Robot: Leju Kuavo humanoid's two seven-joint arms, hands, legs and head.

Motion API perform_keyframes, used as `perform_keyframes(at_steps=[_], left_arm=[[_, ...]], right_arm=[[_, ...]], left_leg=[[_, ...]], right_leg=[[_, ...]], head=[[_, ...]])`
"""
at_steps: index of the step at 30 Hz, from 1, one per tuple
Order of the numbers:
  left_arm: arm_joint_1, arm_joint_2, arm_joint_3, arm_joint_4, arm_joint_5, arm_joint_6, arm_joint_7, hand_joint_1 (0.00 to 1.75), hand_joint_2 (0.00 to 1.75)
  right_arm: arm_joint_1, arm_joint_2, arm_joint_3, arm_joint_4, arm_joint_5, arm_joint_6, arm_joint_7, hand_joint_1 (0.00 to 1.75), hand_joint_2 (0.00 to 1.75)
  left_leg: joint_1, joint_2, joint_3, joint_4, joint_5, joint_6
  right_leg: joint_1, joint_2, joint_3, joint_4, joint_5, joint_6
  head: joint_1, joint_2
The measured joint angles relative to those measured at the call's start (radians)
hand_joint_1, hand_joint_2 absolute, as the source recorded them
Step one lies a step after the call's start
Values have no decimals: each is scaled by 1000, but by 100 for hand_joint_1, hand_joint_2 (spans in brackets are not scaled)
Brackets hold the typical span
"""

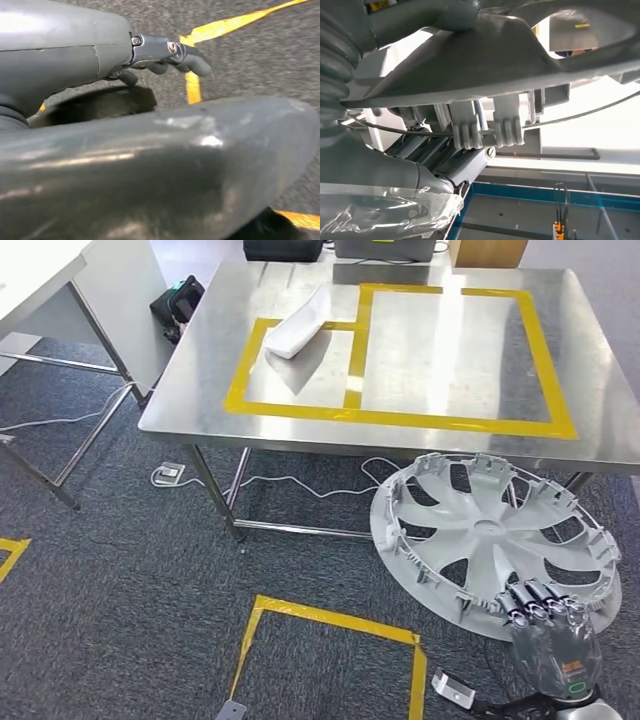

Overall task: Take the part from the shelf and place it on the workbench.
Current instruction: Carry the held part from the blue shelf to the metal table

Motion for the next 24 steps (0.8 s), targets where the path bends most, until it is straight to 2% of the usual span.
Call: perform_keyframes(at_steps=[1,3,4,5,6,8,9,10,11,14,15,16,17,18,19,20,21,23,24], left_arm=[[1,-1,0,0,0,1,0,0,0],[2,0,0,0,0,2,0,0,0],[2,0,0,0,0,2,0,0,0],[3,0,0,0,0,2,0,0,0],[3,1,0,0,-1,2,-2,0,0],[8,3,0,0,-2,2,-9,0,0],[10,4,1,1,-3,3,-14,0,0],[11,5,2,1,-3,4,-18,0,0],[11,6,3,1,-4,5,-20,0,0],[9,5,6,1,-1,13,-21,0,0],[9,5,9,1,2,15,-21,0,0],[11,4,14,1,7,17,-21,0,0],[12,4,20,1,13,19,-21,0,0],[13,4,26,2,18,21,-21,0,0],[15,5,32,2,21,24,-21,0,0],[18,5,38,2,23,27,-21,0,0],[20,6,44,2,24,28,-20,0,0],[23,9,54,2,25,30,-17,0,0],[24,10,58,3,25,30,-15,0,0]], right_arm=[[0,0,-1,0,0,0,0,175,175],[0,0,-1,0,0,0,0,175,175],[0,0,-2,0,0,0,-1,175,175],[0,0,-3,0,0,0,-2,175,175],[0,0,-4,0,0,0,-4,175,175],[-1,0,-7,0,0,0,-11,175,175],[-1,-1,-11,-1,0,0,-15,175,175],[-2,-3,-16,-2,0,0,-18,175,175],[-4,-8,-22,-4,0,0,-17,175,175],[-14,-50,-33,-16,-1,25,39,175,175],[-19,-85,-31,-30,-1,55,97,175,175],[-26,-138,-24,-50,-13,104,182,175,175],[-36,-220,-17,-77,-45,176,288,175,175],[-50,-324,-12,-111,-111,274,405,175,175],[-66,-434,-14,-143,-204,378,507,175,175],[-85,-547,-29,-174,-317,478,586,175,175],[-101,-637,-49,-200,-415,552,624,175,175],[-114,-754,-82,-236,-496,610,612,175,175],[-111,-787,-87,-249,-481,608,587,175,175]], left_leg=[[4,7,-42,63,-10,-10],[10,12,-122,158,-55,-19],[12,12,-149,172,-68,-18],[12,12,-163,157,-61,-14],[11,13,-164,115,-32,-9],[5,13,-153,-10,83,6],[3,14,-147,-58,131,11],[0,14,-144,-87,163,16],[-2,13,-142,-98,170,19],[-1,9,-123,-100,150,35],[0,8,-114,-102,144,41],[0,7,-106,-104,137,47],[-3,6,-101,-104,130,52],[-6,5,-96,-104,125,56],[-10,4,-92,-104,120,60],[-13,3,-86,-104,115,62],[-14,1,-80,-104,111,62],[-15,-2,-68,-104,103,58],[-17,-5,-66,-102,102,55]], right_leg=[[-1,0,16,-8,-7,-3],[-3,1,49,-21,-24,-5],[-3,2,67,-26,-34,-4],[-4,4,86,-30,-45,-2],[-5,5,105,-34,-57,0],[-4,7,136,-36,-83,6],[-2,8,147,-37,-96,10],[-1,9,154,-41,-108,15],[1,10,165,-47,-117,21],[0,3,186,-53,-141,36],[1,1,178,-24,-162,36],[4,-1,153,29,-193,34],[7,-2,114,99,-227,31],[9,-2,70,169,-254,27],[11,0,33,219,-261,25],[14,1,9,232,-240,25],[15,2,2,206,-192,26],[12,3,13,96,-79,42],[9,4,23,49,-45,50]], head=[[-2,0],[-3,0],[-4,0],[-4,0],[-4,0],[-4,0],[-5,0],[-4,0],[-2,0],[3,0],[4,0],[6,0],[7,0],[7,0],[8,0],[8,0],[10,0],[14,0],[16,0]])
